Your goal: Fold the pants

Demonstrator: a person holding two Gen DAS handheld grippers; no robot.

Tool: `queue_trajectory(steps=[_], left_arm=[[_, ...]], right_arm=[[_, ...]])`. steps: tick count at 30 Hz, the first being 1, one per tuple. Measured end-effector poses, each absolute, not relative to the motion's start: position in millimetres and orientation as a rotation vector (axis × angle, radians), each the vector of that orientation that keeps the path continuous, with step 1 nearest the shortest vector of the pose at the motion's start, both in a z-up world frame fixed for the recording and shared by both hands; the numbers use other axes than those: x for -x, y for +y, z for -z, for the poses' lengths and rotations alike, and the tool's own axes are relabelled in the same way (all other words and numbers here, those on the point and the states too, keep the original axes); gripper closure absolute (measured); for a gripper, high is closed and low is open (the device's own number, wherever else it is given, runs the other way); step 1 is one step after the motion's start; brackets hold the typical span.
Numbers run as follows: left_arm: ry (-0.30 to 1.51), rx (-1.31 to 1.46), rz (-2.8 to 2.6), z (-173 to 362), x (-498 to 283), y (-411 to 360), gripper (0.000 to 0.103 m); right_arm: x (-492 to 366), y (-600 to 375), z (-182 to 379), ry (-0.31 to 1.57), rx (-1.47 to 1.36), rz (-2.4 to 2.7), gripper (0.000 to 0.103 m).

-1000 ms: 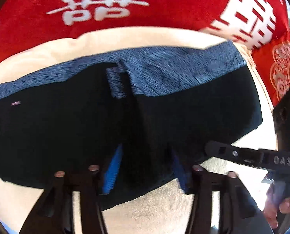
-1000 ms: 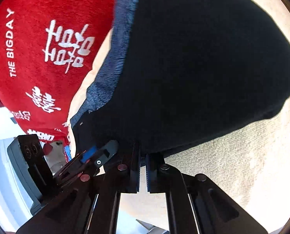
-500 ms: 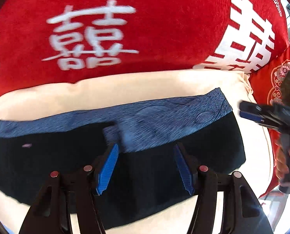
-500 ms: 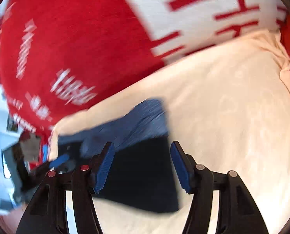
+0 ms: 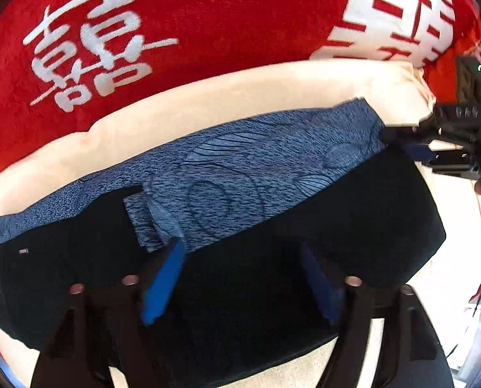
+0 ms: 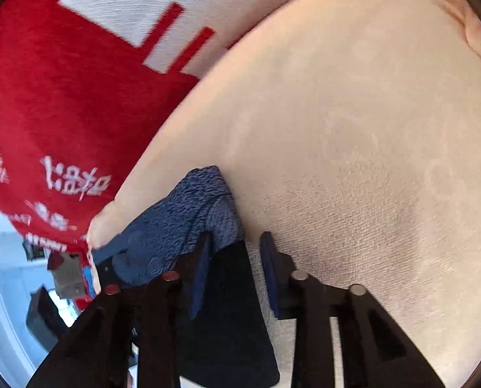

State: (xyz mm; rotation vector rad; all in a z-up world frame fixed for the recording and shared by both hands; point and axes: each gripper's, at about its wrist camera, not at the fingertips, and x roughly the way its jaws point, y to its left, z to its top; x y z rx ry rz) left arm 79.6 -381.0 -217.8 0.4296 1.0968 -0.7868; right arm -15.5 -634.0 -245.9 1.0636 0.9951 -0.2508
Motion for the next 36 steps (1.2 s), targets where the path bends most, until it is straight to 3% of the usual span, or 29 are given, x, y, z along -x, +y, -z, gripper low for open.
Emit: queue_trajectory(steps=[4,10,14,18,36], left_arm=[[1.123,-0.377,0.714,211.0,-82.1,-374.4,0.027],[1.182,-0.302,0.574,216.2,-88.1,-346.1,0.027],[1.189,-0.274,0.540,231.7,-92.0,-340.8,0.011],[1.184,-0.266,0.519,238.8,-98.4,-339.4,0.000],[1.237,-0.117,0.605,261.8,-118.0,-316.7,0.000]], right_arm=[[20.4,-611.6,225.8,1.041,-0.919,0.285,0.049],[42.5,-566.5,194.2,1.078,-0.673,0.338,0.045],[45.0,-536.5,178.3,1.051,-0.582,0.320,0.041],[28.5,-503.6,192.5,1.115,-0.473,0.270,0.027],[13.3,-493.4,198.3,1.185,-0.380,0.295,0.022]])
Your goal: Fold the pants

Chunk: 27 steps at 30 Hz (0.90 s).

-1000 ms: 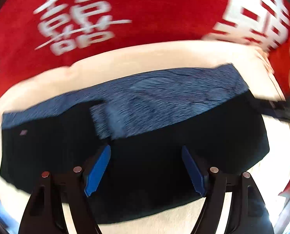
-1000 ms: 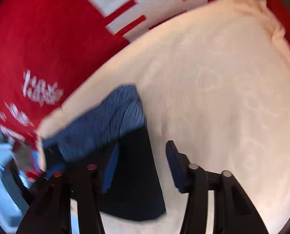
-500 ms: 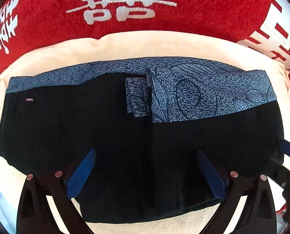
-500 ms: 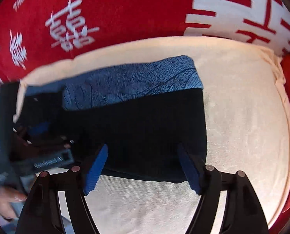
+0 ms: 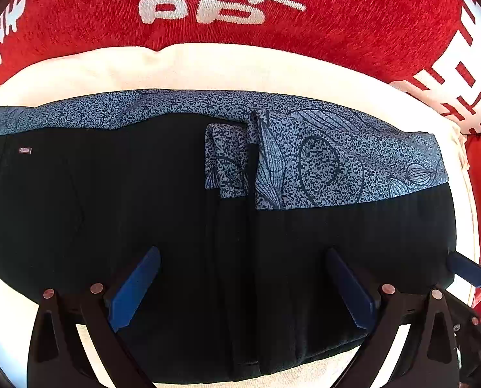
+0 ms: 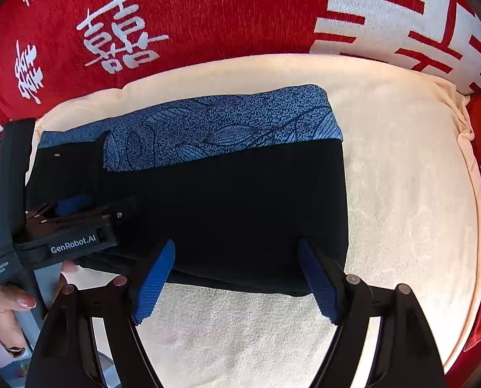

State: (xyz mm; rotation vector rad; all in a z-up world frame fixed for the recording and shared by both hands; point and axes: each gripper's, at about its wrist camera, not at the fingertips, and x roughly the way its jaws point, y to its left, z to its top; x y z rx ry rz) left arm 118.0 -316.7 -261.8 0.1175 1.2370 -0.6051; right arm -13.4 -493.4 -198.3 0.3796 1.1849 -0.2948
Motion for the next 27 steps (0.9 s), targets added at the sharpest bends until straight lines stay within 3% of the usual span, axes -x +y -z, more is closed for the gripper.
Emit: queue_trajectory(steps=[13,23,24,26,27], left_arm=[[1.205,-0.108,0.533,232.3,-115.4,-277.8,0.000],[1.227,-0.095,0.367,245.6,-131.7,-198.0,0.000],[1.226,-0.090,0.362,246.7,-132.2,-191.8,0.000],[1.231,-0.078,0.351,249.3,-133.4,-184.7,0.000],[1.232,-0.070,0.348,249.8,-133.5,-180.7,0.000]], right_arm=[[0.7,-477.6,183.7,1.183,-0.357,0.289,0.022],[-42.8,-369.4,194.3,1.164,0.019,0.020,0.022],[-47.8,-358.1,199.1,1.164,0.086,0.008,0.024],[-53.8,-342.5,211.3,1.185,0.196,-0.004,0.045],[-53.5,-338.8,214.7,1.198,0.203,-0.029,0.068]])
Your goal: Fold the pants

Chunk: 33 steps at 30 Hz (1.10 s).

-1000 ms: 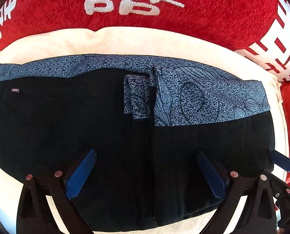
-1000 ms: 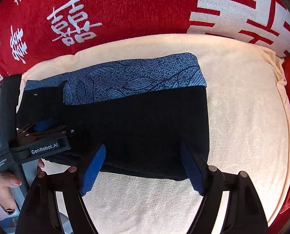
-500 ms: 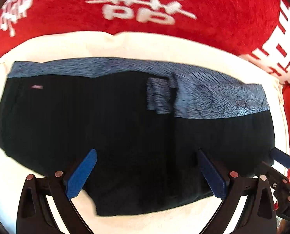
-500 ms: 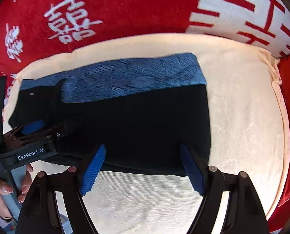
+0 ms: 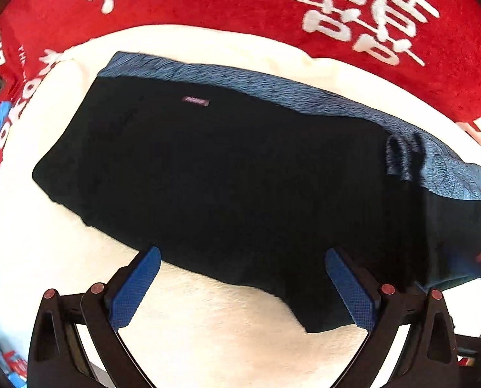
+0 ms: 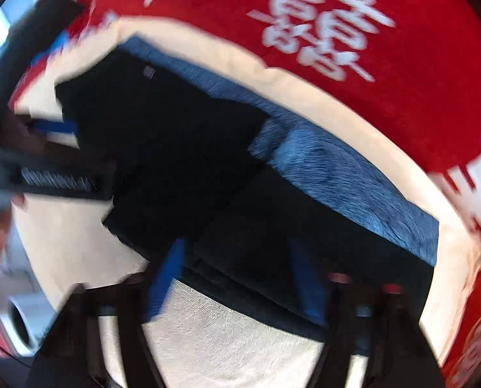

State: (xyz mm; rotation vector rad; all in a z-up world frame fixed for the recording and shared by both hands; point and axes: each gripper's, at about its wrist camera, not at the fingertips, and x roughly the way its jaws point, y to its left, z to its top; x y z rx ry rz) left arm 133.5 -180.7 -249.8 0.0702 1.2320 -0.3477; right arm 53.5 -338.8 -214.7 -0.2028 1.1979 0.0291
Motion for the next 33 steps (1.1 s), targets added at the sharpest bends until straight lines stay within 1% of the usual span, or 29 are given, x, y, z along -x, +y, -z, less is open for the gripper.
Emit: queue_trajectory(steps=[1,2,3,6,7,10,12,15,17,19,20,21,23,28,33], left_arm=[[1.231,-0.066,0.347,249.8,-133.3,-178.5,0.000],[1.229,-0.060,0.346,249.7,-133.8,-177.4,0.000],[1.226,-0.054,0.346,250.4,-135.1,-181.2,0.000],[1.217,-0.022,0.340,248.6,-138.3,-170.4,0.000],[1.216,-0.011,0.334,248.7,-140.4,-166.2,0.000],[1.227,-0.003,0.311,252.4,-147.2,-158.4,0.000],[1.234,0.002,0.299,253.9,-149.8,-152.5,0.000],[1.232,0.002,0.293,255.5,-151.0,-145.0,0.000],[1.237,0.001,0.288,258.6,-152.4,-143.6,0.000],[1.243,0.013,0.283,260.2,-153.6,-140.2,0.000],[1.243,0.020,0.282,260.3,-154.2,-139.1,0.000],[1.242,0.025,0.281,260.0,-154.9,-138.2,0.000],[1.239,0.031,0.282,259.3,-155.8,-137.1,0.000],[1.238,0.047,0.280,258.3,-158.7,-133.1,0.000],[1.238,0.055,0.278,258.8,-160.4,-129.0,0.000]], right_arm=[[-55.7,-336.9,215.1,1.205,0.186,-0.056,0.077],[-58.4,-336.5,212.0,1.210,0.172,-0.057,0.081],[-58.8,-337.5,208.8,1.215,0.151,-0.063,0.090],[-65.0,-347.5,193.4,1.211,0.033,-0.076,0.091],[-66.3,-348.0,193.2,1.220,0.000,-0.093,0.102],[-65.8,-328.3,211.9,1.289,0.014,-0.165,0.102],[-62.6,-316.4,219.0,1.273,0.071,-0.132,0.102],[-63.1,-322.4,215.0,1.256,-0.038,-0.071,0.101],[-63.3,-325.9,211.9,1.259,-0.071,-0.056,0.096],[-63.2,-328.7,205.5,1.254,-0.070,-0.053,0.078],[-63.0,-329.2,201.3,1.250,-0.069,-0.061,0.075],[-63.3,-330.9,196.8,1.245,-0.069,-0.073,0.073],[-65.1,-331.0,191.3,1.238,-0.052,-0.078,0.072],[-64.9,-330.2,174.4,1.208,-0.081,-0.082,0.059],[-73.1,-330.8,175.2,1.206,-0.076,-0.042,0.058]])
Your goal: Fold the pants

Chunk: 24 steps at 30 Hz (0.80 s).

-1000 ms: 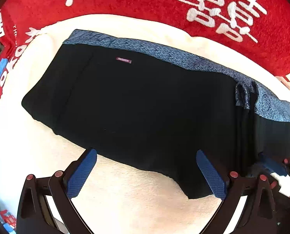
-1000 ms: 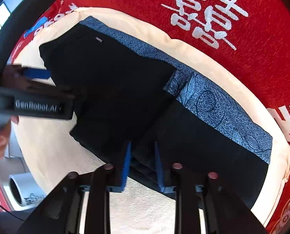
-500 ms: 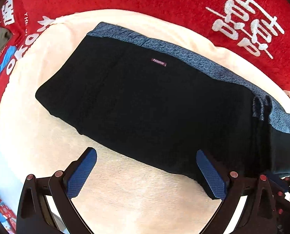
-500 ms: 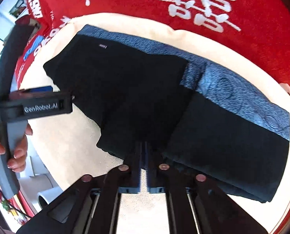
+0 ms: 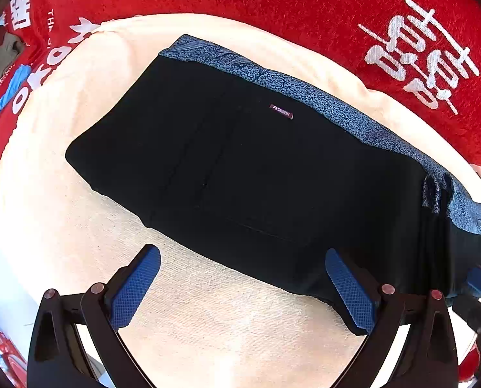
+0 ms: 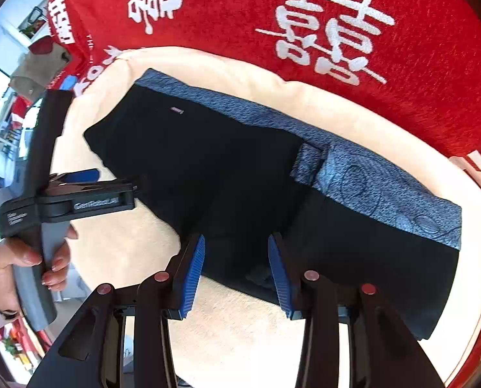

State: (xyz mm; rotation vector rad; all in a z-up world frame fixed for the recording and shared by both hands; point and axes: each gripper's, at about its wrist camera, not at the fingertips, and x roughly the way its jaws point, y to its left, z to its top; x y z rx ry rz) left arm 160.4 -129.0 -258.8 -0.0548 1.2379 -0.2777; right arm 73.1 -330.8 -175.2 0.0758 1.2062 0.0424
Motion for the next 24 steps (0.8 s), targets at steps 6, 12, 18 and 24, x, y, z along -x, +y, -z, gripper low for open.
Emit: queue_trajectory(steps=[6,12,18,24], left_arm=[[1.241,0.058,0.269,262.4,-163.4,-124.4,0.000],[1.225,0.077,0.248,261.8,-163.9,-113.9,0.000],[1.217,0.103,0.245,262.1,-166.0,-99.2,0.000],[1.223,0.165,0.257,265.4,-165.7,-81.9,0.000]], right_arm=[[-80.8,-337.4,182.8,1.222,-0.081,0.012,0.058],[-84.4,-338.8,204.2,1.289,-0.109,0.036,0.058],[-81.9,-335.0,212.2,1.301,-0.096,0.045,0.055],[-82.7,-332.6,217.2,1.314,-0.082,0.041,0.051]])
